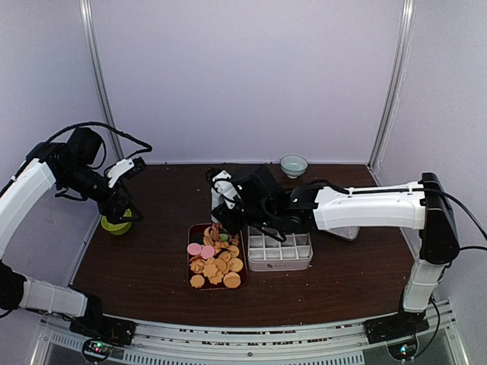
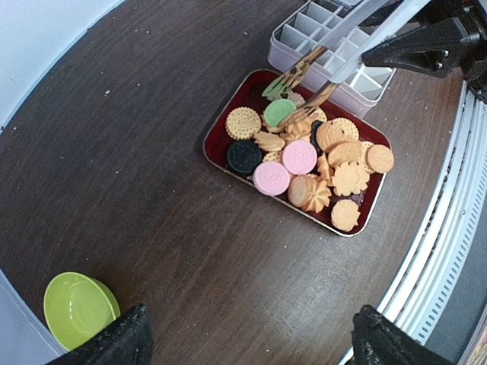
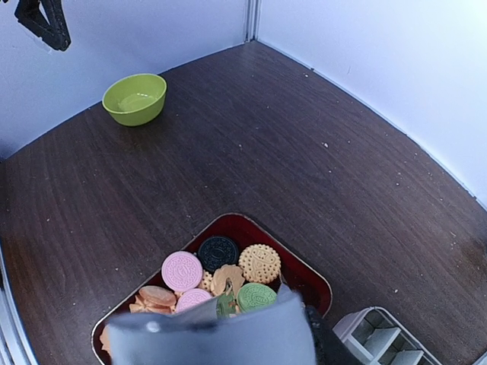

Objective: Pack the cookies
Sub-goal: Pick up the fake cookies from the empty pocket of the box.

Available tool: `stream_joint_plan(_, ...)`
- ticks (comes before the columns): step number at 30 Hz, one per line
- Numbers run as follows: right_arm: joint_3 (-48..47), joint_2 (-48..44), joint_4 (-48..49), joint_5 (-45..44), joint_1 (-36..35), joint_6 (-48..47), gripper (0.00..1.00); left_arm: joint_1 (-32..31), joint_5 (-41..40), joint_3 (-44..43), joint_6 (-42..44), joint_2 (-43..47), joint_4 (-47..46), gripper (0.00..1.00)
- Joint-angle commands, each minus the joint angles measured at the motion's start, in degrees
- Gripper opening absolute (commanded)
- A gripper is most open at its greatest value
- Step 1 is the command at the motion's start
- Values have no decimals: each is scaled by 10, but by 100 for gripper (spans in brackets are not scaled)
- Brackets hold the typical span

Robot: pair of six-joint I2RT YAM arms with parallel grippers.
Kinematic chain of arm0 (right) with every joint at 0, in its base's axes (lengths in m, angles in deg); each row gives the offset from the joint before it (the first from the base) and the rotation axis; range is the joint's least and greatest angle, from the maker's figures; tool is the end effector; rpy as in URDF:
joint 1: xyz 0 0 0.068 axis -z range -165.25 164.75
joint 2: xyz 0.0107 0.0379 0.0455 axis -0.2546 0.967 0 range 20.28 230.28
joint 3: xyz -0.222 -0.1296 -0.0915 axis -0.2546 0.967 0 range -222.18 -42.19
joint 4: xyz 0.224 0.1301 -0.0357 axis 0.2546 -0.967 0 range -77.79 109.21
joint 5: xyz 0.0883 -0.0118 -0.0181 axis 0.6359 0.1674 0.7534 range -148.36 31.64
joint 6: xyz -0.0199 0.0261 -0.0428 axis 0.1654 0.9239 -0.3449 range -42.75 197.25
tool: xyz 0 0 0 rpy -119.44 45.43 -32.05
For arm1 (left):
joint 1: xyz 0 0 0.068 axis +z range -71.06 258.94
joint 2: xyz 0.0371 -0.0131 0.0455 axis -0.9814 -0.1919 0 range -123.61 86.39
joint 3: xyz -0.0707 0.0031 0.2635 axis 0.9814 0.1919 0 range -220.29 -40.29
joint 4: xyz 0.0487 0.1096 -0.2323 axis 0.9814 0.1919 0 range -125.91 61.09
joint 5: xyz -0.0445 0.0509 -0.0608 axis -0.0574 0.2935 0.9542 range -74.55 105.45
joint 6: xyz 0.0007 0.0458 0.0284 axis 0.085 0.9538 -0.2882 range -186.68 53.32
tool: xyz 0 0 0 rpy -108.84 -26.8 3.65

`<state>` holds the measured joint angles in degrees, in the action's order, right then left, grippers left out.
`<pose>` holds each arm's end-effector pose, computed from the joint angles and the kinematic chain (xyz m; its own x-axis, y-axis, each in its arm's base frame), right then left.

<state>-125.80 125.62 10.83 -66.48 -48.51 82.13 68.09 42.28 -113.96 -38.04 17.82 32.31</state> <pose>0.1998 0.3855 0.2784 -0.2955 -0.3991 -0.8680 -0.8069 0.5906 0.0032 0.2032 -0.0552 0.3465 -0.5924 0.5491 -0.5896 0.7431 0.6550 -0.1366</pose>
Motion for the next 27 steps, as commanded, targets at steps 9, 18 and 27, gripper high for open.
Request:
stream_joint_plan(9,5,12,35,18,6,26,36,4,14,-1,11,15,9,93)
stream_joint_plan(18,20,15,38,-15,17,34,15,4,15,-1,13,15,9,92)
stream_joint_plan(27,40,-13,60,-44,20,22,12,4,19,-1,11,13,9,92)
